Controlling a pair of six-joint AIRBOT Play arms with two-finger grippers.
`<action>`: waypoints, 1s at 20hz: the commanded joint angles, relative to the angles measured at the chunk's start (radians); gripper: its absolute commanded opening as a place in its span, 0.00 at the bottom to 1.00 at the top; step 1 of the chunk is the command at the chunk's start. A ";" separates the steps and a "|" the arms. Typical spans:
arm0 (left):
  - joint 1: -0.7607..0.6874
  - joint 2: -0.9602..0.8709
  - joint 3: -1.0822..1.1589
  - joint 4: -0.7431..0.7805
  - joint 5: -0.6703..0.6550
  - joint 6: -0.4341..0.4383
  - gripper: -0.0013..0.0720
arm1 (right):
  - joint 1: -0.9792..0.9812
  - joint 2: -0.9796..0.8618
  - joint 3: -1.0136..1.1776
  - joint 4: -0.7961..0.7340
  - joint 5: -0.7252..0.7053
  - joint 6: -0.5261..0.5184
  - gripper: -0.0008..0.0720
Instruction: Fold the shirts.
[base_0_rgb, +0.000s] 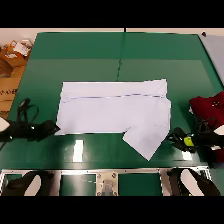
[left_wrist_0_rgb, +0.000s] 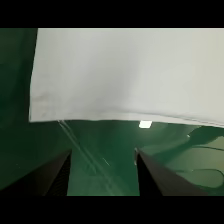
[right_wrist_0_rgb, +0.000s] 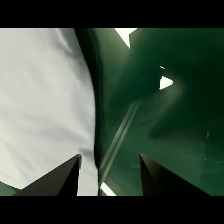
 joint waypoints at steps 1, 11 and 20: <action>0.000 0.076 -0.209 -0.124 0.095 -0.056 0.65 | 0.059 0.031 -0.096 0.110 -0.101 -0.009 0.58; 0.000 0.076 -0.361 -0.343 0.416 -0.084 0.65 | 0.217 -0.093 -0.096 0.188 -0.234 -0.021 0.59; -0.287 -0.151 -0.354 -0.589 0.727 -0.082 0.65 | 0.217 -0.093 -0.096 0.187 -0.231 -0.064 0.59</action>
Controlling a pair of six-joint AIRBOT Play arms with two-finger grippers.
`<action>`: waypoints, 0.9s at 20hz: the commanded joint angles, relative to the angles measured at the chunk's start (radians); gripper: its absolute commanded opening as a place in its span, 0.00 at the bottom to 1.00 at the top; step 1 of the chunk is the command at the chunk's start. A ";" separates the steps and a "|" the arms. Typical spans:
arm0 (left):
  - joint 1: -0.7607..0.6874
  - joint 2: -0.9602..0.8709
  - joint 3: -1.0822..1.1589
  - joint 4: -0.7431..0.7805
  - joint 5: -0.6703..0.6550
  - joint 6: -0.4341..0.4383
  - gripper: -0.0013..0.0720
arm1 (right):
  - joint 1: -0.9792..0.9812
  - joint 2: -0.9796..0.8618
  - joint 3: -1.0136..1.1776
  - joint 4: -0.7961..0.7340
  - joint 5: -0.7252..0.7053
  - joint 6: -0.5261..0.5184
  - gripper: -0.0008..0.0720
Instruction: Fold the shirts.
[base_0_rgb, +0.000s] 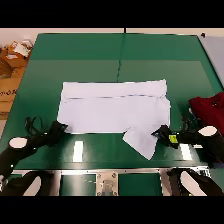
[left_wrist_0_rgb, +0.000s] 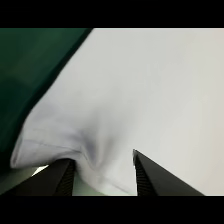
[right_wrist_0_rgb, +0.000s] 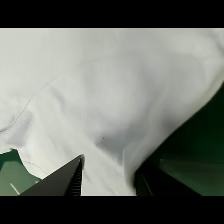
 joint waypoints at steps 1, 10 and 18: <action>-0.220 -0.151 0.018 -0.143 0.147 -0.001 0.65 | 0.001 -0.002 0.000 -0.014 -0.007 -0.019 0.59; -0.239 -0.159 0.133 0.012 0.051 0.032 0.05 | 0.001 -0.001 0.001 -0.018 0.082 -0.068 0.04; -0.006 -0.158 0.347 0.373 -0.476 0.032 0.05 | 0.000 0.098 0.158 -0.205 0.278 0.059 0.04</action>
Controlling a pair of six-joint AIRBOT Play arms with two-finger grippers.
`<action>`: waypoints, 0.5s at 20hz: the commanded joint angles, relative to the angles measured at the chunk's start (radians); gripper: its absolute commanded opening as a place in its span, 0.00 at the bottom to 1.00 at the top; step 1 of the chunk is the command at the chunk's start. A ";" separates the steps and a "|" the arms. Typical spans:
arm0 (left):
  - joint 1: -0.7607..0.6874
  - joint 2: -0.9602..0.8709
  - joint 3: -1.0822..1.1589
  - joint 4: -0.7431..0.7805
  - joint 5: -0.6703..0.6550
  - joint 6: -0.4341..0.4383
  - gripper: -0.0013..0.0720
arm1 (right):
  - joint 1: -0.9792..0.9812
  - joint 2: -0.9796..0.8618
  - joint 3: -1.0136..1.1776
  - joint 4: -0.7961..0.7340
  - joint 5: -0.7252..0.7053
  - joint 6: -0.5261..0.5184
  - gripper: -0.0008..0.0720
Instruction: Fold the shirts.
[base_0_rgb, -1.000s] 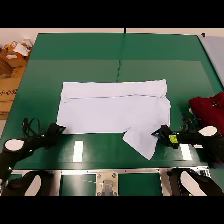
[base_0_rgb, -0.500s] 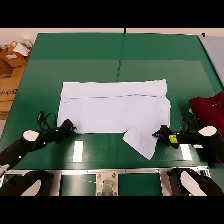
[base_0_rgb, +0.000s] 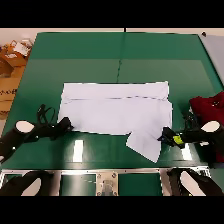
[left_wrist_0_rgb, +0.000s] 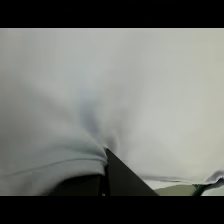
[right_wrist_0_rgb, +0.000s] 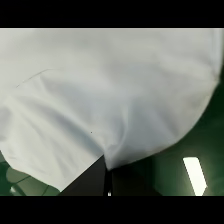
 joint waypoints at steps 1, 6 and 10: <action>0.080 0.000 0.111 0.217 -0.298 -0.002 0.05 | -0.001 0.090 0.048 -0.083 0.112 0.083 0.04; 0.080 0.002 0.185 0.274 -0.505 -0.006 0.05 | -0.001 0.237 0.098 -0.100 0.224 0.132 0.04; 0.080 -0.006 0.362 0.254 -0.522 0.026 0.05 | 0.001 0.217 0.224 -0.030 0.231 0.131 0.04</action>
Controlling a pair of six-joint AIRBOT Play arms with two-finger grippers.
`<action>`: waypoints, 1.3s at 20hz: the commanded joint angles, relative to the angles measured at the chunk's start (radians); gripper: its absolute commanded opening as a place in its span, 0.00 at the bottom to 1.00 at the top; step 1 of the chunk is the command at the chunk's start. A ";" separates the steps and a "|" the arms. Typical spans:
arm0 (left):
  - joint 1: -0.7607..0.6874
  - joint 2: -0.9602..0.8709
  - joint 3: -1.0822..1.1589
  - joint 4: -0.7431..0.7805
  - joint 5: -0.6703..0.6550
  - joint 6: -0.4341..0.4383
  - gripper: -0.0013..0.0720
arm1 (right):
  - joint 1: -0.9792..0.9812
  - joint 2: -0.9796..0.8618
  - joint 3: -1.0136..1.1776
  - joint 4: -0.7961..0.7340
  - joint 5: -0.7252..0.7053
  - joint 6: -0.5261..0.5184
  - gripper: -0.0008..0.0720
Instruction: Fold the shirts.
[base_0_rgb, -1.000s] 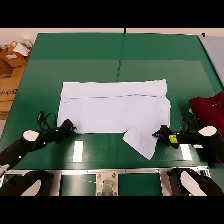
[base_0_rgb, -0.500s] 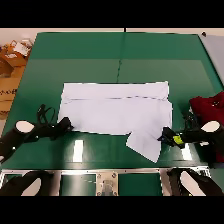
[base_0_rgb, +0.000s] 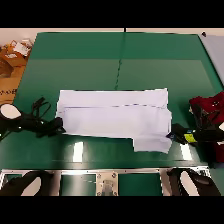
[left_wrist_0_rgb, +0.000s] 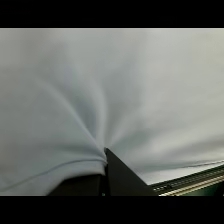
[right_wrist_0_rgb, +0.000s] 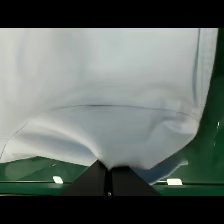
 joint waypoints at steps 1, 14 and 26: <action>0.004 -0.010 0.156 0.003 -0.051 0.038 0.05 | 0.002 -0.018 0.099 0.071 0.011 0.008 0.04; -0.057 -0.656 0.689 -0.060 0.151 0.105 0.05 | 0.106 -0.816 0.616 0.191 -0.301 -0.052 0.04; 0.065 -0.840 1.100 -0.068 -0.144 0.006 0.99 | -0.089 -1.093 1.048 0.182 0.018 -0.395 0.46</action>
